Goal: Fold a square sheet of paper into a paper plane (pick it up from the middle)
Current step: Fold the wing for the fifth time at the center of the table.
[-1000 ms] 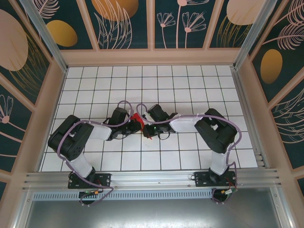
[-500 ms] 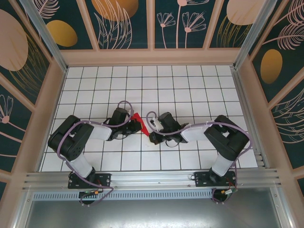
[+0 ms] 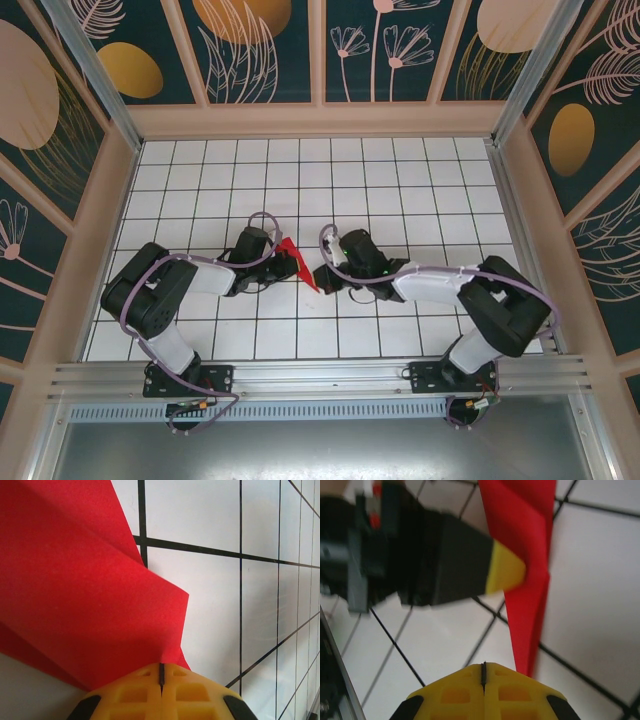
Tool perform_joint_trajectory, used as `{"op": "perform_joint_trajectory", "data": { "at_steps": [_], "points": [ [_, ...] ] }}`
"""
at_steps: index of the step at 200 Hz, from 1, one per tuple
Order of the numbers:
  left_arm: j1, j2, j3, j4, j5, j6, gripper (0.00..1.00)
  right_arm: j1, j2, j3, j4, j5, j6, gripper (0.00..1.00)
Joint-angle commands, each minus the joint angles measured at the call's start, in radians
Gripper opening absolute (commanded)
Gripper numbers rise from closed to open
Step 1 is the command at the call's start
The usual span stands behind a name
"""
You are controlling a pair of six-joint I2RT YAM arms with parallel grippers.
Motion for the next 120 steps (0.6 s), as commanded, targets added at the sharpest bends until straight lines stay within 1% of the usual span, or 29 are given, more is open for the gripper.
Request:
{"op": "perform_joint_trajectory", "data": {
  "at_steps": [1, 27, 66, 89, 111, 120],
  "points": [
    [-0.001, 0.049, -0.012, -0.039, -0.074, 0.042, 0.0, -0.002, 0.106, 0.076, 0.046, 0.019, 0.023, 0.0],
    [-0.001, 0.046, -0.009, -0.044, -0.074, 0.041, 0.0, -0.012, 0.19, 0.11, 0.059, 0.016, 0.027, 0.0],
    [-0.001, 0.028, -0.01, -0.045, -0.073, 0.033, 0.0, -0.015, 0.24, 0.103, 0.052, 0.015, 0.026, 0.0],
    [-0.001, 0.021, -0.006, -0.04, -0.066, 0.031, 0.0, -0.011, 0.257, 0.099, 0.012, -0.002, 0.014, 0.0],
    [-0.001, 0.021, 0.01, -0.048, -0.059, 0.05, 0.0, -0.01, 0.274, 0.11, -0.078, 0.033, -0.009, 0.0],
    [-0.001, -0.015, 0.021, -0.057, -0.061, 0.071, 0.02, -0.011, 0.282, 0.107, -0.107, 0.046, -0.017, 0.0]
  ]
}}
